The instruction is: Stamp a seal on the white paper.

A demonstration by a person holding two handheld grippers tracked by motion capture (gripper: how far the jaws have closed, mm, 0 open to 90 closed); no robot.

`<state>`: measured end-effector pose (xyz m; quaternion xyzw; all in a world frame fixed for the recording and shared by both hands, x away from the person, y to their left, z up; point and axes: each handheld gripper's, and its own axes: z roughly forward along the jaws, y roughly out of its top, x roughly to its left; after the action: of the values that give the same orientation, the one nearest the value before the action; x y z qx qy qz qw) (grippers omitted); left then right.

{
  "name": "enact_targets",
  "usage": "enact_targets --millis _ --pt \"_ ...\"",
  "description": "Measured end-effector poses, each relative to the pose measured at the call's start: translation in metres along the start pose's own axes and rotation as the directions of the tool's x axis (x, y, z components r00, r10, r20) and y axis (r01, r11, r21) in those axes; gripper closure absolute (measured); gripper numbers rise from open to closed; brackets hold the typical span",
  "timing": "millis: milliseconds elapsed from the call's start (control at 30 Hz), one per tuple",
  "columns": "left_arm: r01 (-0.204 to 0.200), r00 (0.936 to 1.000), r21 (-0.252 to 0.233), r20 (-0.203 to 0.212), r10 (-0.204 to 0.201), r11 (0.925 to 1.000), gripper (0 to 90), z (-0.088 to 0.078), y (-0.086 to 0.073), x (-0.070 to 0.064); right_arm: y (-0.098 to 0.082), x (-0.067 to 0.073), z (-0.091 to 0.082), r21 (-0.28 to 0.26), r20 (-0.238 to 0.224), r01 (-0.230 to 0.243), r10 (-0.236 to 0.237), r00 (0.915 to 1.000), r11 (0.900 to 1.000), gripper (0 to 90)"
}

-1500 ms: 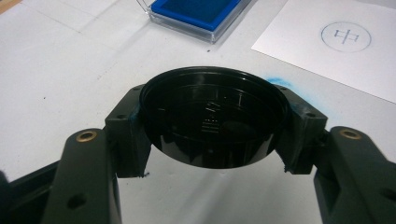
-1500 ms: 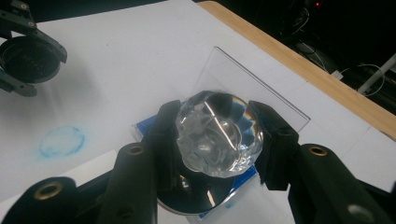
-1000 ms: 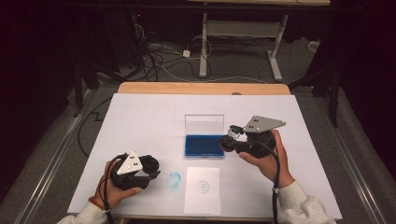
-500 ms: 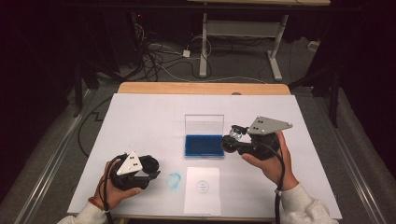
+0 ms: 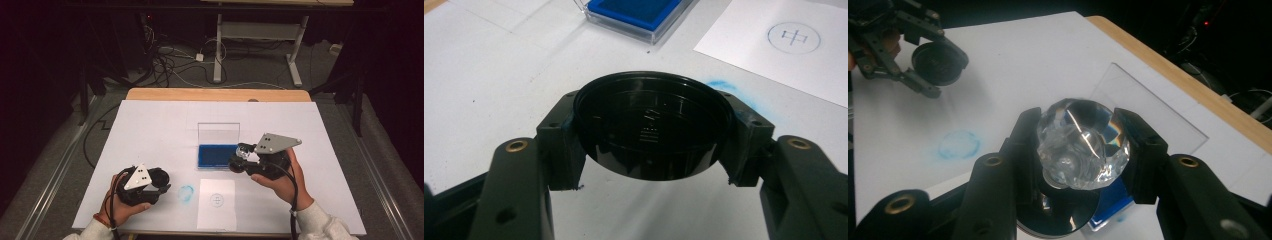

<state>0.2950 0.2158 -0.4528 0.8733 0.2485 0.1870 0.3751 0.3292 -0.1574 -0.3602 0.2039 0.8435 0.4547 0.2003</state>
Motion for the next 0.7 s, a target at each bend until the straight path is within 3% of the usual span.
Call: enact_targets --millis 700 --pt "-0.011 0.9999 0.007 -0.003 0.011 0.9999 36.5 0.001 0.002 -0.003 -0.018 0.039 0.022 0.065 -0.07 0.079 -0.074 0.9948 0.995 57.3"
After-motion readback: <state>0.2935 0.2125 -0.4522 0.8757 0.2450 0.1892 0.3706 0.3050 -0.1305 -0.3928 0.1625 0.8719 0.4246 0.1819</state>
